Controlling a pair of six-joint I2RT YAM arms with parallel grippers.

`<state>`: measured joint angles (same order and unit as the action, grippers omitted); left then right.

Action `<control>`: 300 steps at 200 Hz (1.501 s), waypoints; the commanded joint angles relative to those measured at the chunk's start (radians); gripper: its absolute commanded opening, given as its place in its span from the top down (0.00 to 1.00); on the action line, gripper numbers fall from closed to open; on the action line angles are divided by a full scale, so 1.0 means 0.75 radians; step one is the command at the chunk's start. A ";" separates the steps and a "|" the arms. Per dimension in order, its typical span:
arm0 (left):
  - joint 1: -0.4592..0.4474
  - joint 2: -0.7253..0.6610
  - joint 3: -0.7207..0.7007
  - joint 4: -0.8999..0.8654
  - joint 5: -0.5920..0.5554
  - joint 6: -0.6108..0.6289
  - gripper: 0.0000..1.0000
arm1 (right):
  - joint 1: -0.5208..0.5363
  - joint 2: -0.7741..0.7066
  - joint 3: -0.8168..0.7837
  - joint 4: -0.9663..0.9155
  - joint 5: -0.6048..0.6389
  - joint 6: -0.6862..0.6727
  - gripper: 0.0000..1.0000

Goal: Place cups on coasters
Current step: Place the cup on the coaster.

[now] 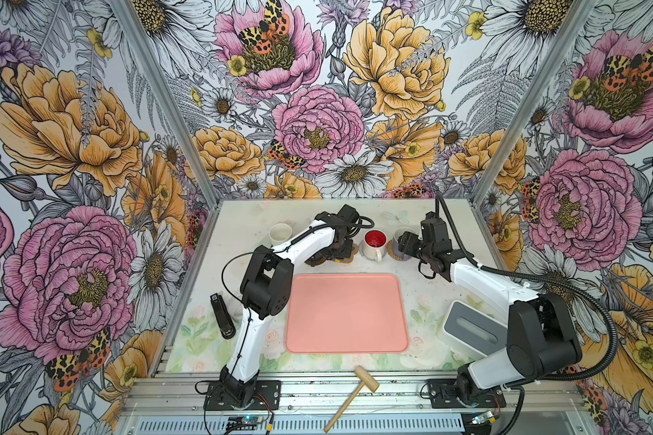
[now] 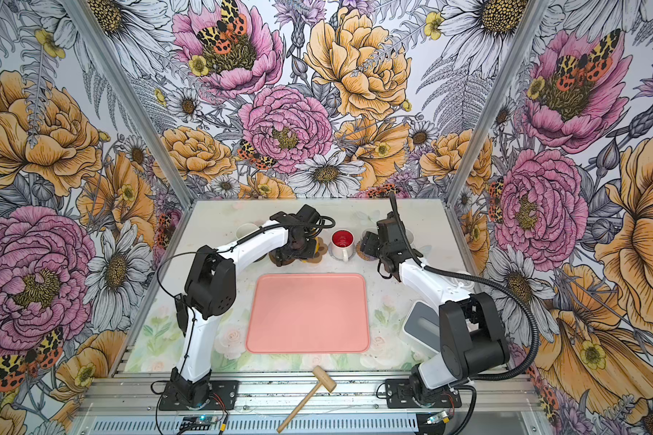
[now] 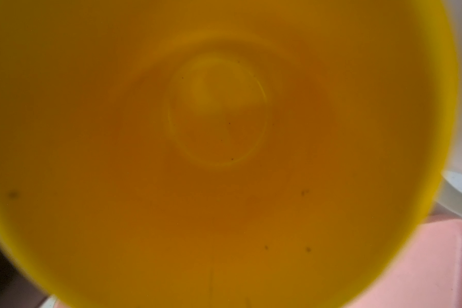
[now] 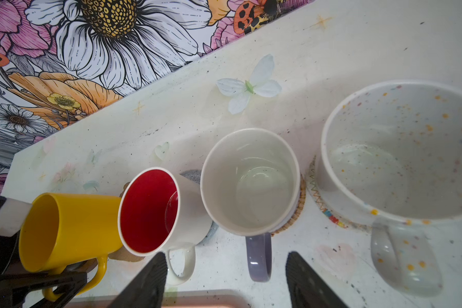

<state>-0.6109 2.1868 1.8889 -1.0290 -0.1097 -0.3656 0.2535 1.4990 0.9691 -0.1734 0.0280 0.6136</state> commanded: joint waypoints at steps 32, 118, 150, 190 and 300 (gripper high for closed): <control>0.011 0.003 0.069 0.051 0.022 0.008 1.00 | -0.017 0.005 -0.022 0.049 -0.021 0.018 0.28; 0.007 0.041 0.075 0.019 0.026 0.017 1.00 | -0.024 0.015 -0.030 0.063 -0.035 0.026 0.28; 0.005 0.049 0.080 0.004 0.019 0.021 1.00 | -0.024 0.017 -0.029 0.066 -0.037 0.029 0.28; -0.001 0.058 0.091 -0.016 0.003 0.024 0.95 | -0.025 0.021 -0.032 0.072 -0.042 0.030 0.28; -0.012 0.074 0.120 -0.031 0.013 0.025 0.72 | -0.029 0.008 -0.042 0.078 -0.046 0.033 0.28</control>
<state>-0.6121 2.2314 1.9507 -1.0657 -0.0891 -0.3557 0.2405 1.5021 0.9516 -0.1368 0.0017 0.6323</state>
